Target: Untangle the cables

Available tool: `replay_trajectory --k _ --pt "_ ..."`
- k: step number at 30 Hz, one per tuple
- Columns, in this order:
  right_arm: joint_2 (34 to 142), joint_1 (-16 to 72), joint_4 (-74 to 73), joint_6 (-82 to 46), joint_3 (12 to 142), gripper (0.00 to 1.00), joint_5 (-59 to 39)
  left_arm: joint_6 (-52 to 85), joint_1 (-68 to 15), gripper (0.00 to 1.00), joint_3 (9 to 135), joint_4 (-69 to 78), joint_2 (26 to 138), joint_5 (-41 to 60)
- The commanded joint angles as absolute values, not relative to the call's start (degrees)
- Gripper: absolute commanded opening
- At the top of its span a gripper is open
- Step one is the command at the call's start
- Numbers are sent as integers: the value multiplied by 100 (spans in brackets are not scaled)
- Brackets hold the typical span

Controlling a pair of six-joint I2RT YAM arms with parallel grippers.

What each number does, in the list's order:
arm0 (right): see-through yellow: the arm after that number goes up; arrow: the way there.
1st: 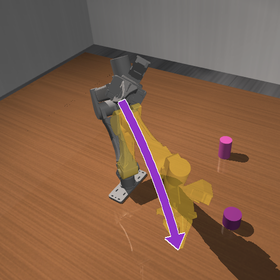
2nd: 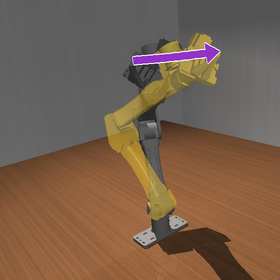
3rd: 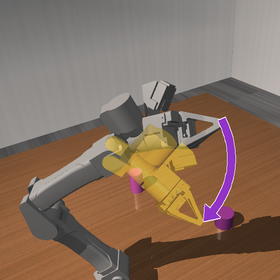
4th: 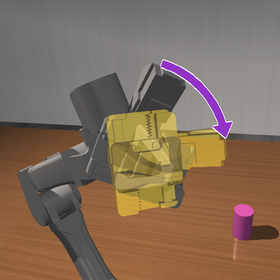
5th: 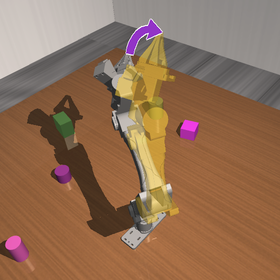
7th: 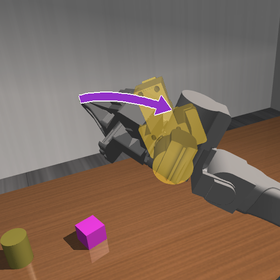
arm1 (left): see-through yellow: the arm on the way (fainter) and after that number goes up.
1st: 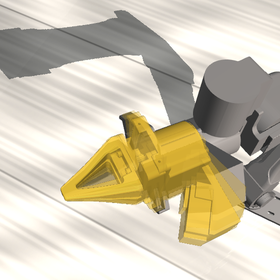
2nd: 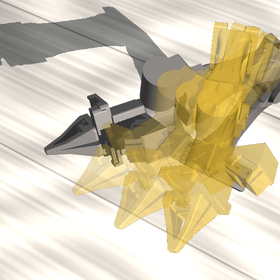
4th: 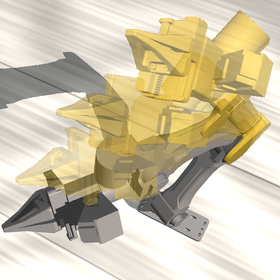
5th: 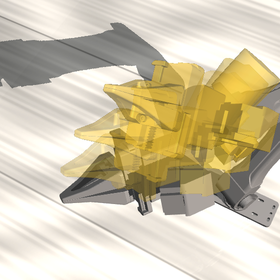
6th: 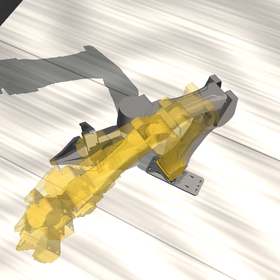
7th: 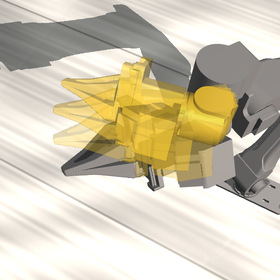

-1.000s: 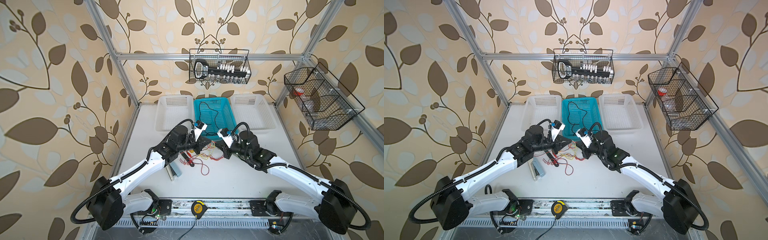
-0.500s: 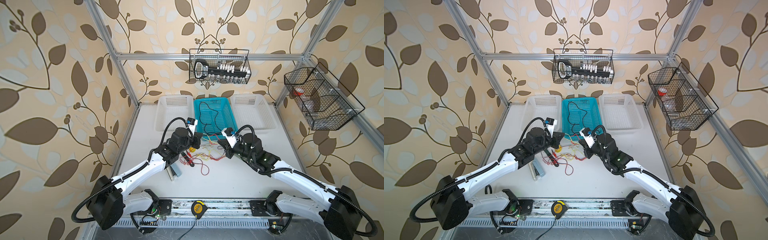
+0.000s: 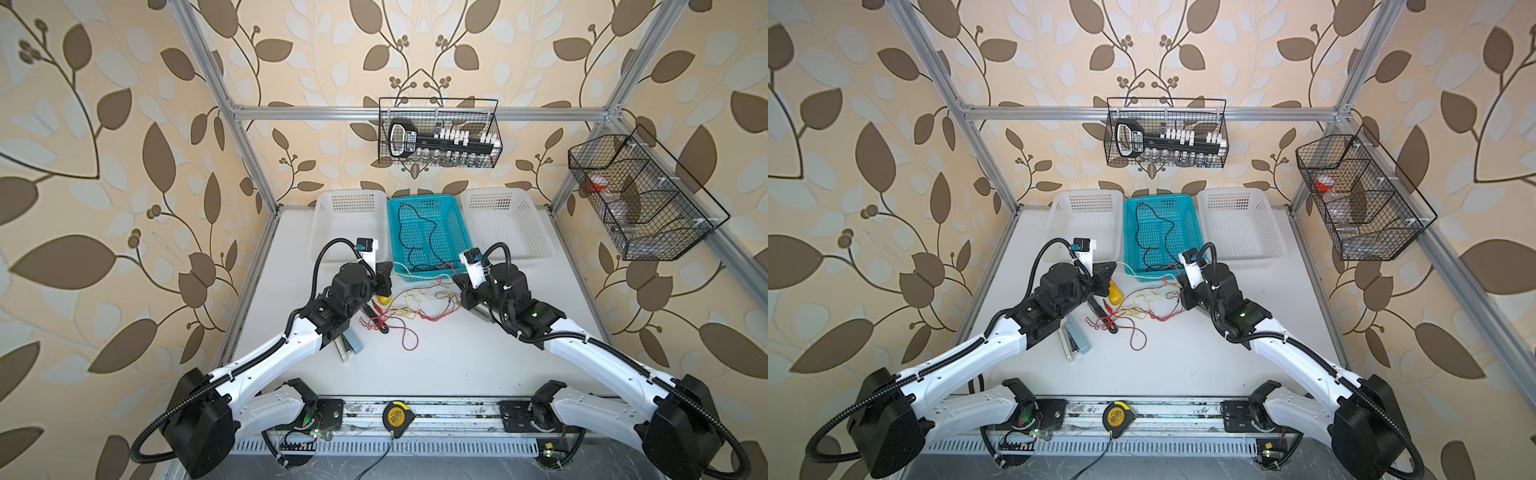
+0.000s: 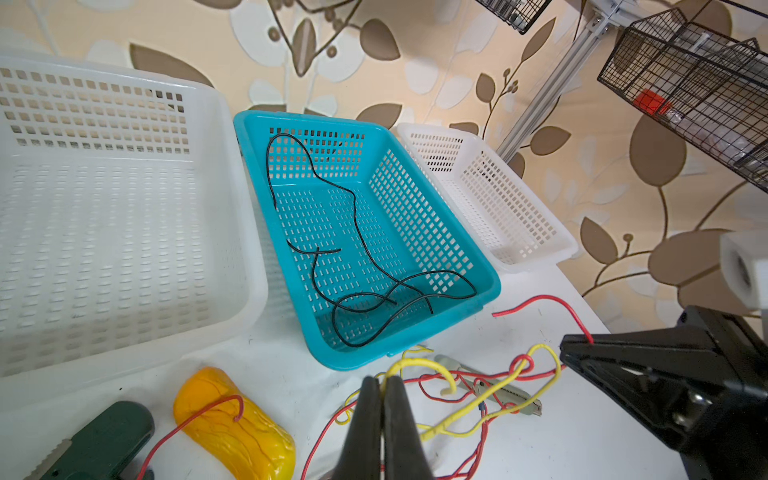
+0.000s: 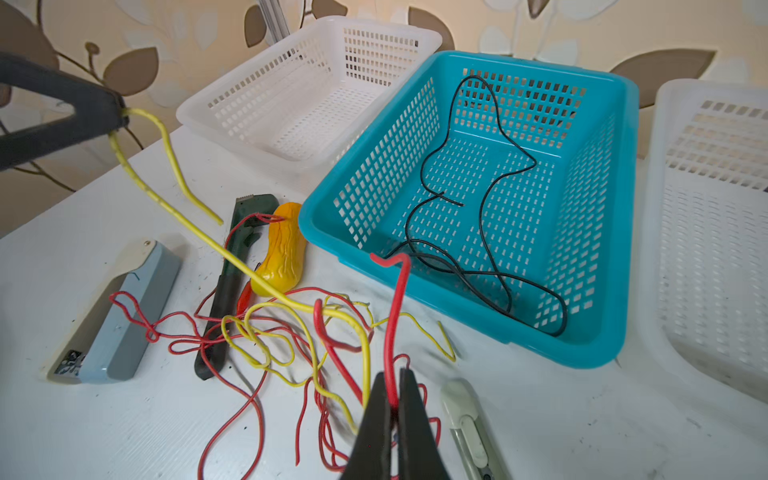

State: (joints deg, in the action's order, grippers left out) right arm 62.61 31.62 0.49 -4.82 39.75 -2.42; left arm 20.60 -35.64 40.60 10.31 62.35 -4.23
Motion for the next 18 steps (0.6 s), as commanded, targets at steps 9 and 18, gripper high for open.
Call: replay_trajectory --k 9,18 --pt "5856 2786 464 -1059 3829 42 -915 2099 -3562 0 4168 1336 6398 -292" --pt "6127 2683 -271 -1323 3274 48 -887 2031 -3563 0 4163 1415 6307 10"
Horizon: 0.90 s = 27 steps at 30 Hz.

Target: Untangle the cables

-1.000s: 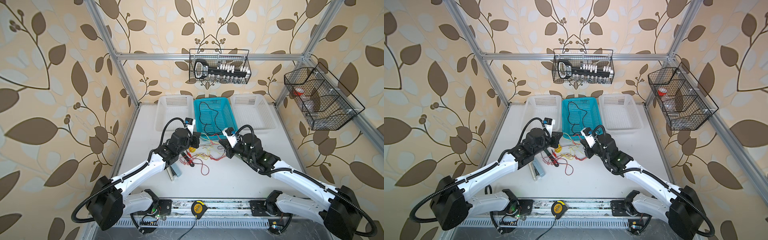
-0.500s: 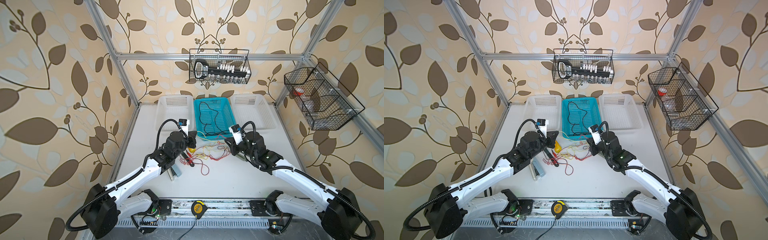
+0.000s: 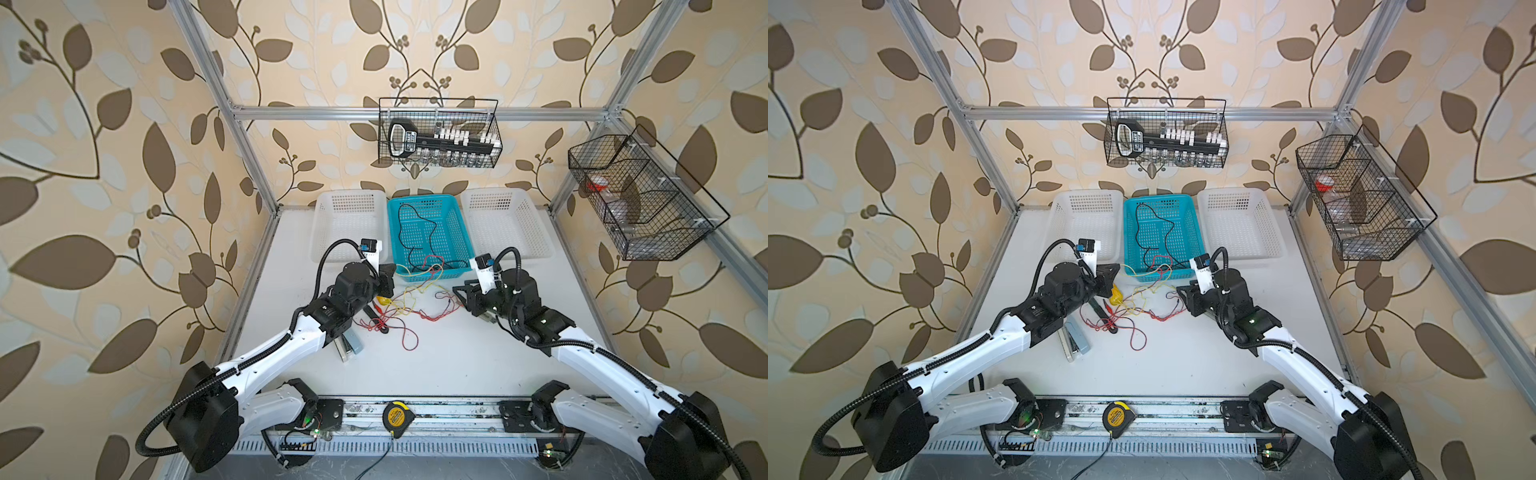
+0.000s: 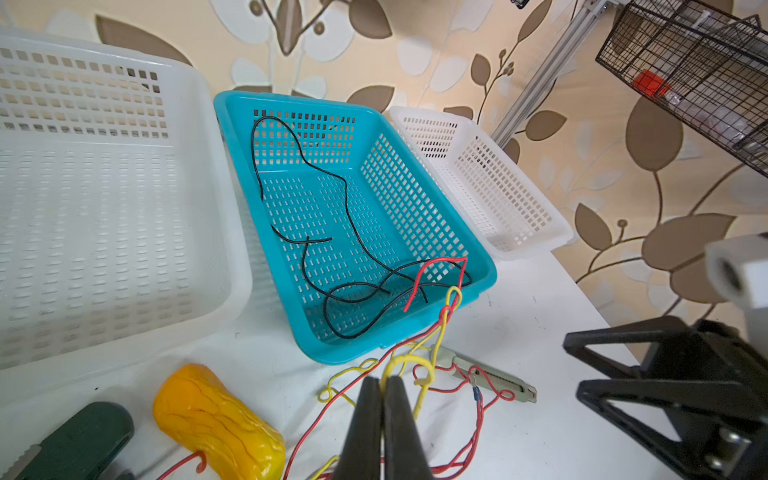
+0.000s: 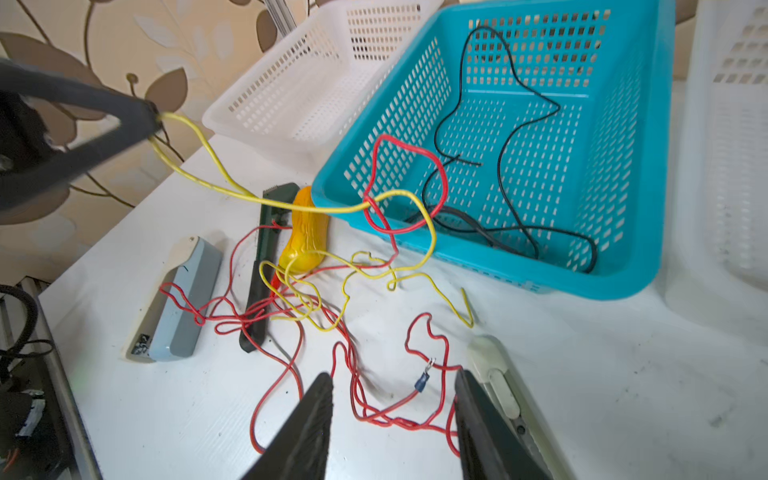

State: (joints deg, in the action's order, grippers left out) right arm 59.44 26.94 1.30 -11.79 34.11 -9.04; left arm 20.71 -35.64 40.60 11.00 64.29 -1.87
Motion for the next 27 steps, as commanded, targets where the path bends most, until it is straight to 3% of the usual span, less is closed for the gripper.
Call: replay_trajectory --k 1,12,27 --pt "6229 2676 -515 -1344 3229 48 -838 2017 -3563 0 4148 1415 6286 83" --pt "7648 2590 -1725 -1073 3668 49 -566 1924 -3560 0 4067 1414 6043 600" --pt "8591 2476 -3113 -1730 3810 42 -1551 1844 -3566 0 3988 1420 6091 675"
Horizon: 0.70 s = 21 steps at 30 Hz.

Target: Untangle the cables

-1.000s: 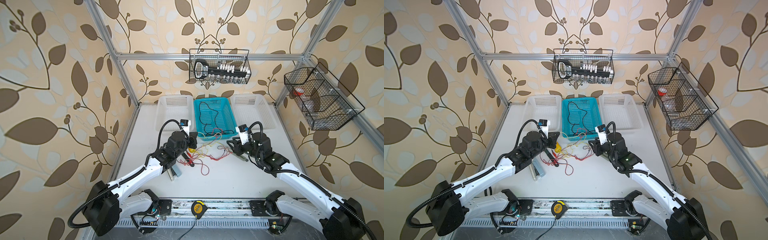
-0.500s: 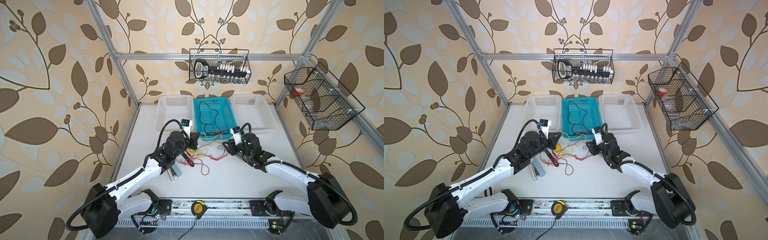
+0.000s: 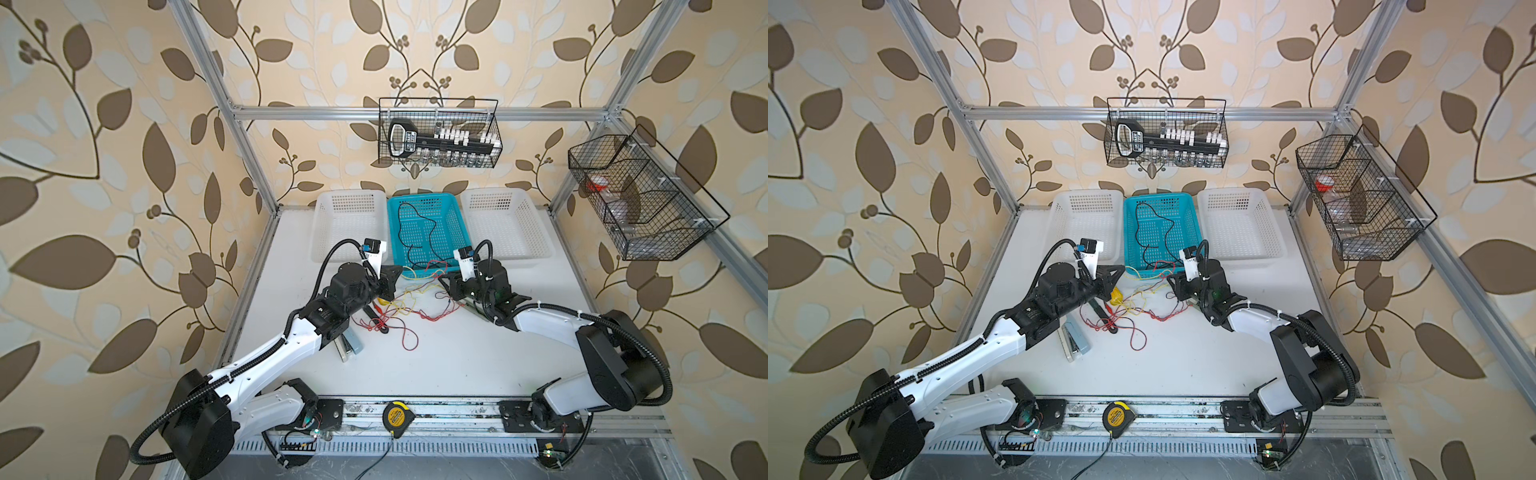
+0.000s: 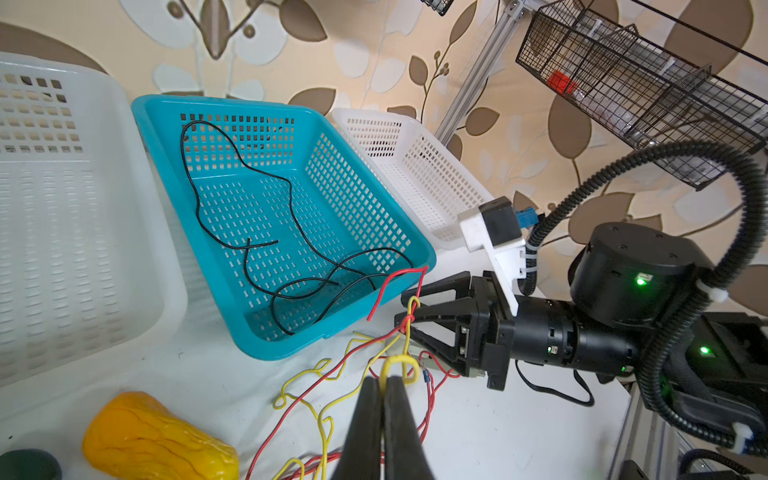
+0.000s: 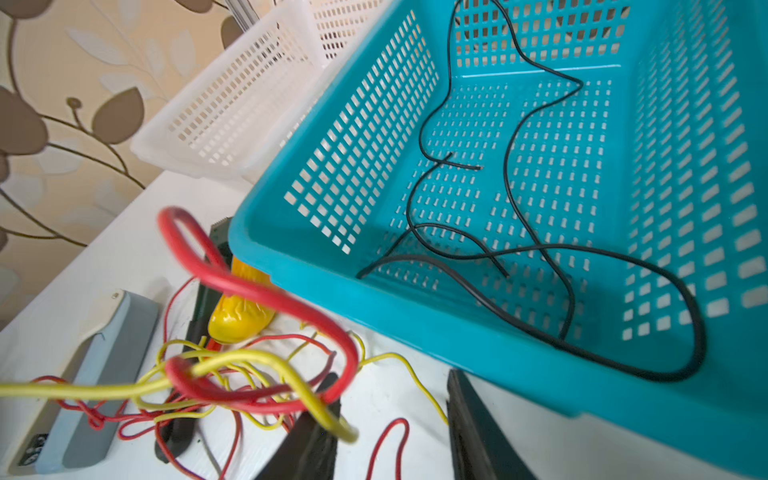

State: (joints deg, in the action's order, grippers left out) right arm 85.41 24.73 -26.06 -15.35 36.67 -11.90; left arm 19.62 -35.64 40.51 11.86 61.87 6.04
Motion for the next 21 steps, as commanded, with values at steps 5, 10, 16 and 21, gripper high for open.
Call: replay_trajectory --k 5,10,16,21 --pt "8857 2647 -3166 -1793 3989 38 -1478 1830 -3561 0 4015 1520 6144 783" --pt "9048 2639 -3194 -1853 4106 1 -1498 1749 -3563 0 4070 1405 6087 767" --pt "8478 2678 -2482 -1438 4052 0 -803 1759 -3548 0 3946 1380 6062 306" --pt "7728 2794 -1474 -1007 4120 0 -10 1763 -3507 0 3964 1236 6124 -77"
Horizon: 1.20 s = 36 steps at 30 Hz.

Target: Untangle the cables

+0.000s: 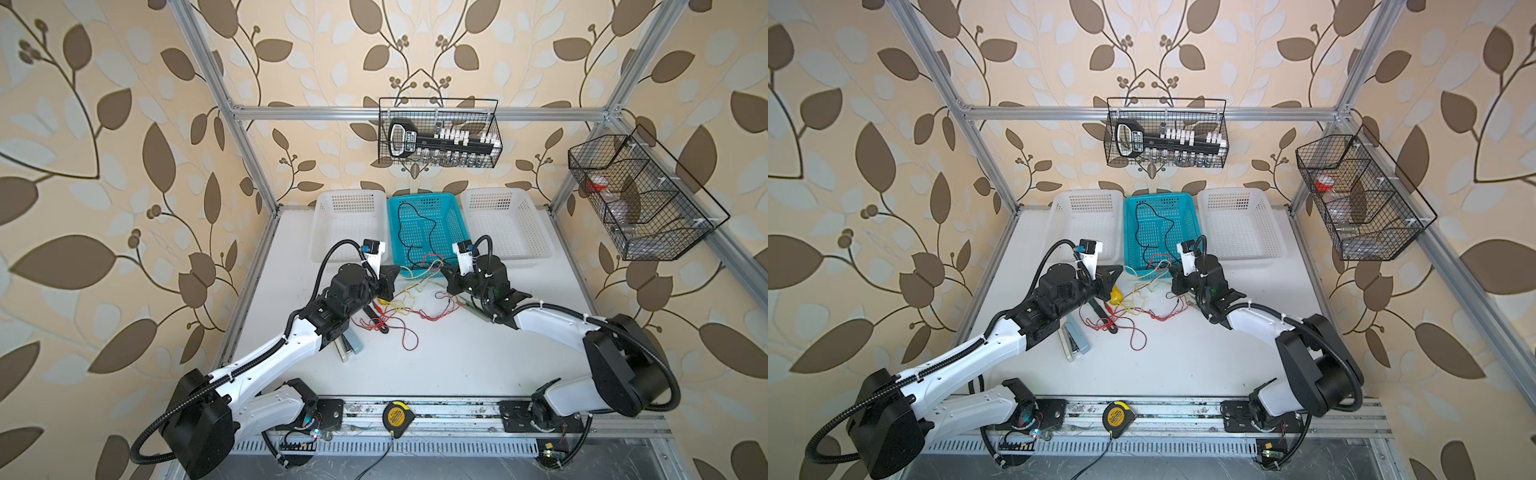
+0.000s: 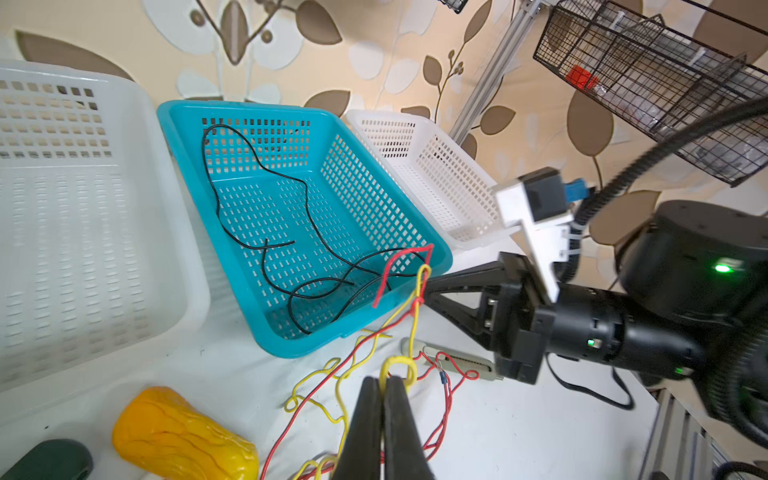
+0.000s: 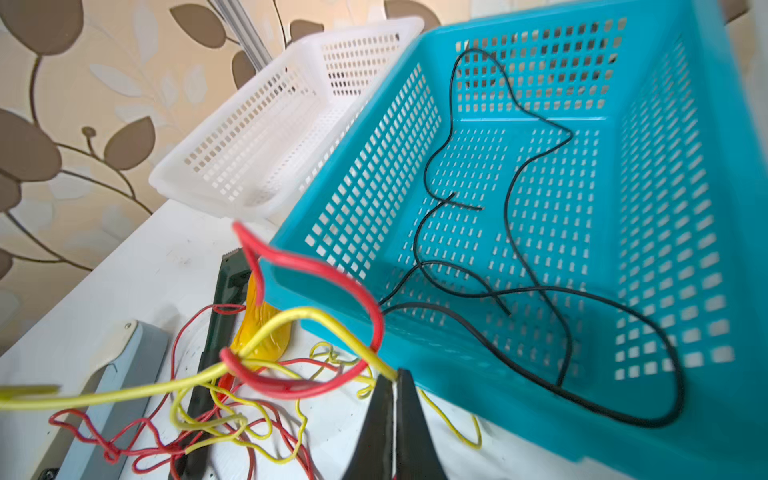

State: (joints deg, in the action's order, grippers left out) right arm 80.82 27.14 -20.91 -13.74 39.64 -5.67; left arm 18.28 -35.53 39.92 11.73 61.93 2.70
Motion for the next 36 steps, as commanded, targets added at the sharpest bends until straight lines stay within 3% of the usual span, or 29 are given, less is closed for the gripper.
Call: replay_trajectory --k 1,13,21,23,28,36 --pt "7584 2795 -1357 -994 4114 0 19 1757 -3494 0 3970 1215 6126 -104" --pt "6337 2802 193 -798 4313 0 299 1729 -3439 0 4049 1089 6157 -176" --pt "6158 2804 614 -649 4551 0 -56 1650 -3441 0 4167 988 6316 4" --pt "6348 2803 499 -622 4502 12 -251 1665 -3437 0 4151 1093 6269 100" --pt "6837 2689 -760 -876 3876 31 -769 1685 -3437 0 4117 1222 6101 229" --pt "7781 2556 -2038 -1152 3635 37 -1027 1818 -3443 0 4065 1270 6006 293"
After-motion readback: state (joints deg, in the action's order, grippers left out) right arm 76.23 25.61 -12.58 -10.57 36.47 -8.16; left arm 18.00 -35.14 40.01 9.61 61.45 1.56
